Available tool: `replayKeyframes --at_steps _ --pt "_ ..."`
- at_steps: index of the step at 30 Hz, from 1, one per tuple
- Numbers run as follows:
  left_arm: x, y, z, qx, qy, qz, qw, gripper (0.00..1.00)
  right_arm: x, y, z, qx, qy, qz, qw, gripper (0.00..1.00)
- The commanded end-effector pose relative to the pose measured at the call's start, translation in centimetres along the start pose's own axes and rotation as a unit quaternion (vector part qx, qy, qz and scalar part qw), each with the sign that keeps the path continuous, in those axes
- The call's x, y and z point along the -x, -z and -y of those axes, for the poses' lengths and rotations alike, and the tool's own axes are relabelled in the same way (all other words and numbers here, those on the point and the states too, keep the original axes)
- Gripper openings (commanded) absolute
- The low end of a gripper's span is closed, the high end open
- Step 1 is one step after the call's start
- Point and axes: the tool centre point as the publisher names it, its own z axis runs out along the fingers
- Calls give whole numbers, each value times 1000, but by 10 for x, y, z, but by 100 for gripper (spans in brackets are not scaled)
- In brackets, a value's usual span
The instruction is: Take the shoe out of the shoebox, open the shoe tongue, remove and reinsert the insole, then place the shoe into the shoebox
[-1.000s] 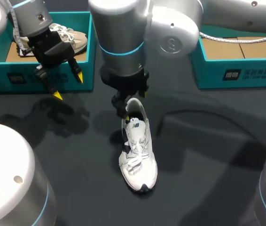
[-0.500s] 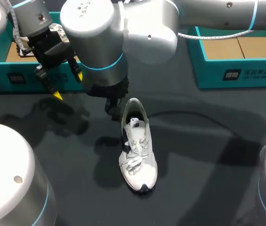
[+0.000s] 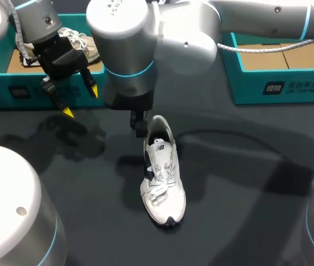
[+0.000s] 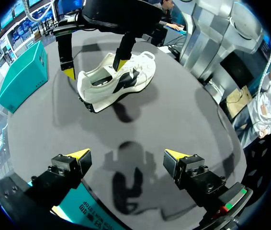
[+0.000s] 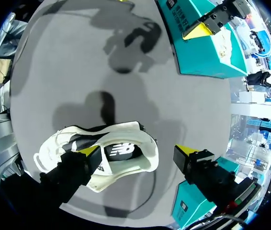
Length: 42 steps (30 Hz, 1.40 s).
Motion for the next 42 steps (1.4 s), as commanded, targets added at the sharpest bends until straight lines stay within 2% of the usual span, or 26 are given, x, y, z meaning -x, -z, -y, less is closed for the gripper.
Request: replayKeyframes --at_steps 1,14,27,35,42 --pt "0 1 0 1 0 -1 1000 100 7 -12 5 8 2 -8 1000 100" --pt "0 1 0 1 0 -1 1000 100 16 -46 11 23 0 -19 1000 100" --pt "0 1 0 1 0 -1 1000 100 19 -60 19 32 9 -30 999 100" --pt "0 1 0 1 0 -1 1000 100 24 -80 18 38 19 -44 998 100" --pt "0 1 0 1 0 -1 1000 100 25 -89 21 50 16 -55 997 89"
